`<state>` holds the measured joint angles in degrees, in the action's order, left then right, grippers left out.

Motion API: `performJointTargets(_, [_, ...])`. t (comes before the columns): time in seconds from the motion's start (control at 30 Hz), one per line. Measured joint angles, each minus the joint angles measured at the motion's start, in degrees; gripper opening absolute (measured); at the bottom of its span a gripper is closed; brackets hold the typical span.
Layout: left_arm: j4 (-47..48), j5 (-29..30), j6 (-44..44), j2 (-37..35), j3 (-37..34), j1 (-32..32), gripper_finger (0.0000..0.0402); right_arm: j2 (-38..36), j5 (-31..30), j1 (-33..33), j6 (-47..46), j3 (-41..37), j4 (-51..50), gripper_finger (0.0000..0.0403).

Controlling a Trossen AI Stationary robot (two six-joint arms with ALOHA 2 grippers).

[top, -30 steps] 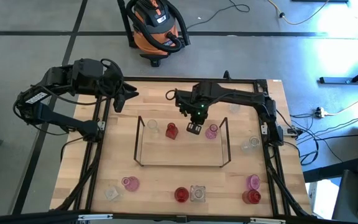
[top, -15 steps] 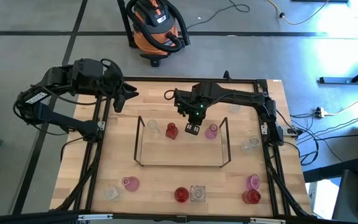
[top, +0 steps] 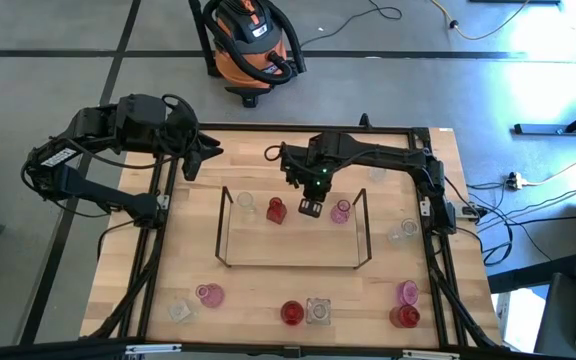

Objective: Sort vases onto shelf
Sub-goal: Put the transparent flower vase on the shelf

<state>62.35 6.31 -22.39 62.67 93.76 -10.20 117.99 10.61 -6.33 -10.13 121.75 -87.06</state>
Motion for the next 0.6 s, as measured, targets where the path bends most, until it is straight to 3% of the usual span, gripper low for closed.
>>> performJointTargets(0.6, [0.0,0.0,-0.04,0.0,0.0,0.01,0.0114,0.0,1.03,0.0,0.0,0.0,-0.07,0.0021])
